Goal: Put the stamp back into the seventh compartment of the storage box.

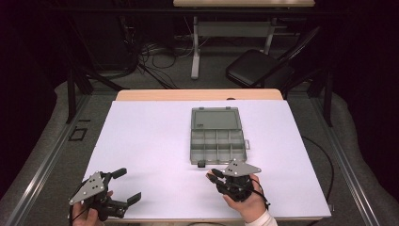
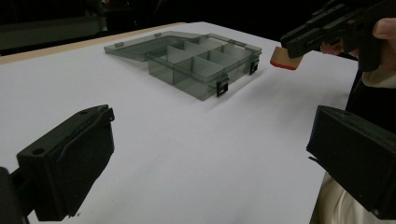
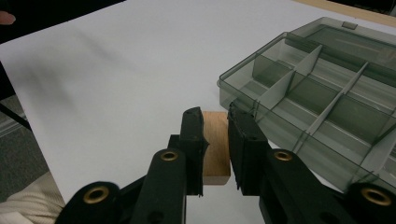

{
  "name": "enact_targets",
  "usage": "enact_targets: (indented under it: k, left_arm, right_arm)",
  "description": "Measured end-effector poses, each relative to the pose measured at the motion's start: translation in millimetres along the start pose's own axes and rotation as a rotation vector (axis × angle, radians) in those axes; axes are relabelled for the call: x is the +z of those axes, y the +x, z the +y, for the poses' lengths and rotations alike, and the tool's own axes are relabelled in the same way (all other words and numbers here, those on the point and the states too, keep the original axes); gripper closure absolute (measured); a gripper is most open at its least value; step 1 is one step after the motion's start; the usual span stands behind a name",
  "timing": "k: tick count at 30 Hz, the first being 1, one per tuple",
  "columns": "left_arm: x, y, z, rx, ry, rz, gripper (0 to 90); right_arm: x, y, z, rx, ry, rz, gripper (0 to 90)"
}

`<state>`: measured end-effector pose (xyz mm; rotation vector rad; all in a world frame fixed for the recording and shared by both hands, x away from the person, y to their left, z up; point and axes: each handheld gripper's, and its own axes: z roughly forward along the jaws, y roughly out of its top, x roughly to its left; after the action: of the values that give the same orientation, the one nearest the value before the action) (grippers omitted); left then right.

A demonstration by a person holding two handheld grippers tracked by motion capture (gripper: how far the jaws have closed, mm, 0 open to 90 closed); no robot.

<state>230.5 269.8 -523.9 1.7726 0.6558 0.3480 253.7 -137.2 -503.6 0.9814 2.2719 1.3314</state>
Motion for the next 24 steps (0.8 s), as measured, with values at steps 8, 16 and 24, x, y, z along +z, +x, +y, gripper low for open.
enact_targets:
  k: [8, 16, 24]
  left_arm:
    - [0.0, 0.0, 0.0, 0.0, 0.0, -0.001, 0.5]
    - [-0.1, 0.0, 0.0, 0.0, 0.0, -0.001, 0.5]
    - [-0.1, 0.0, 0.1, 0.0, 0.0, -0.002, 0.5]
  right_arm:
    - [-5.3, -7.5, 0.1, 0.012, -0.013, -0.025, 76.3]
    - [-11.5, -17.3, 0.2, 0.033, -0.025, -0.053, 76.3]
    - [-17.9, -28.6, -0.1, 0.056, -0.037, -0.09, 76.3]
